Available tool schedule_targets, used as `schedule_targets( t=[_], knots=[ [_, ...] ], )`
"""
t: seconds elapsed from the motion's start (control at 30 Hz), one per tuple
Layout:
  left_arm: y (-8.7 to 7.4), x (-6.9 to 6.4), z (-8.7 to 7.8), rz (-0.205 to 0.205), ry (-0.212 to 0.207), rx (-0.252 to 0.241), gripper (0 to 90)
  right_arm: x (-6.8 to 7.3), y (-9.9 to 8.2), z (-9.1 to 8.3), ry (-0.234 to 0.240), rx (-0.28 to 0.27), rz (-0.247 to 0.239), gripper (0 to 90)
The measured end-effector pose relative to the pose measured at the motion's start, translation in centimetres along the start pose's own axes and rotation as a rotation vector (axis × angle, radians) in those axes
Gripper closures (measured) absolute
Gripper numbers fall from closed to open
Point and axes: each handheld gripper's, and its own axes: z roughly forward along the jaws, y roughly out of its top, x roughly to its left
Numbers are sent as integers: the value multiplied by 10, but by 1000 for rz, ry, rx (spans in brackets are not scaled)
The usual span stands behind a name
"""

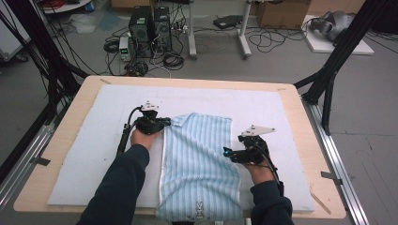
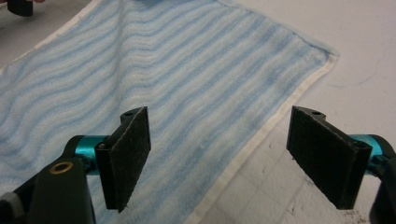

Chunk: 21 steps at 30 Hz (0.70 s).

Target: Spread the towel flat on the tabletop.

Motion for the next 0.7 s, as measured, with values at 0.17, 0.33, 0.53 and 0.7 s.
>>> schedule_targets(
  t=[0.17,0.33,0.53,0.7],
  knots=[
    [-6,5,2,1,44,23,806,1,4,5,7,6,-3,210],
    [1,0,-5,25,14,-77,538,1,4,6,5,11,-2,210],
    [4,-18,2,155,-100,-102,548,3,4,6,4,13,-6,210],
    [7,-31,15,213,-62,-67,468,4,4,4,12,2,-15,210]
  ],
)
